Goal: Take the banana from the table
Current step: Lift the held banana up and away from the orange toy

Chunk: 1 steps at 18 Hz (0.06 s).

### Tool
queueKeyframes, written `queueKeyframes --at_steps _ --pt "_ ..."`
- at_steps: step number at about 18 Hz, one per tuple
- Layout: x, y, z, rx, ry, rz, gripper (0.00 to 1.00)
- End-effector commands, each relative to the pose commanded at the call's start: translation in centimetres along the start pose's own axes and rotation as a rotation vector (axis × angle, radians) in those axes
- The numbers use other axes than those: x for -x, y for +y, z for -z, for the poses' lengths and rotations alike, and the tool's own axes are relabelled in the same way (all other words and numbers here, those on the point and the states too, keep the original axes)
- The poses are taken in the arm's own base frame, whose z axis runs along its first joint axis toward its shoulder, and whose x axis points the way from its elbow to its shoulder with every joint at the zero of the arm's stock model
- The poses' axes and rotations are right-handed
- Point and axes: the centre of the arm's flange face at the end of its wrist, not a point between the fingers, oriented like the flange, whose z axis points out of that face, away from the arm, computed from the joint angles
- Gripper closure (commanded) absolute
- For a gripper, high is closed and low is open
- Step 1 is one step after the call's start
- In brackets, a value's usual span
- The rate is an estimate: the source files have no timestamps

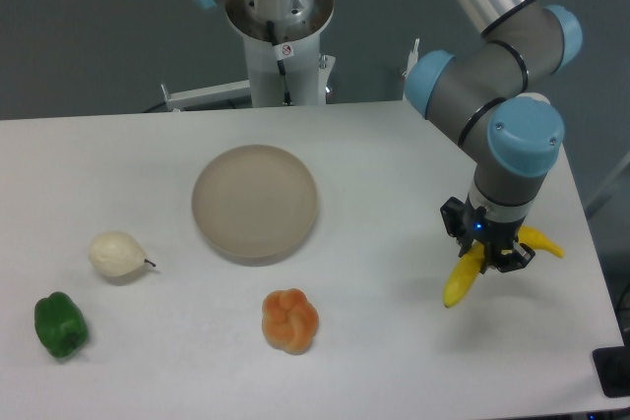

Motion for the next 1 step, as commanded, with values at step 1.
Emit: queueKeyframes --at_steps 1 --pt "0.06 -0.03 -0.15 -0.001 0.002 0.000 0.83"
